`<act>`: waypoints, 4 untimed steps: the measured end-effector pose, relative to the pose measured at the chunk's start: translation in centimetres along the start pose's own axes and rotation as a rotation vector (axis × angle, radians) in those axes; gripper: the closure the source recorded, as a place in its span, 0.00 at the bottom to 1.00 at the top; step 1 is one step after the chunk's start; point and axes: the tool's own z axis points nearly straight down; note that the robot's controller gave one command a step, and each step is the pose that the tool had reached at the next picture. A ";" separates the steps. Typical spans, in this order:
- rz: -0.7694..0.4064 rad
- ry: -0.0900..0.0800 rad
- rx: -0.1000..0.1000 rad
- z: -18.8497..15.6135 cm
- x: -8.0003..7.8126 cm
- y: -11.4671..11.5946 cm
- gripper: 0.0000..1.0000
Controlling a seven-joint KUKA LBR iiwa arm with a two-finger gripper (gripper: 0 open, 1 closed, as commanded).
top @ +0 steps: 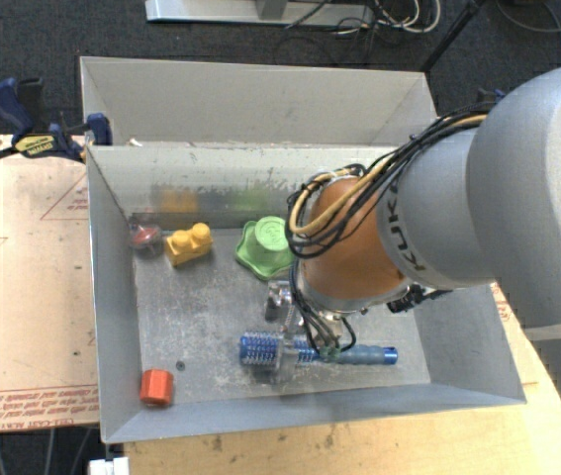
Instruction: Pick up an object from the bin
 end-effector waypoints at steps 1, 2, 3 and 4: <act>0.000 -0.001 0.000 0.0 0.0 0.1 0.00; 0.001 0.000 0.000 0.0 0.0 0.1 1.00; 0.001 0.000 0.000 -0.9 0.0 0.1 1.00; 0.000 -0.002 0.000 -3.9 0.0 0.1 1.00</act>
Offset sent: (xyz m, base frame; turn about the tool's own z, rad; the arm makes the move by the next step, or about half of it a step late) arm 0.0000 0.0000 0.0000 0.0000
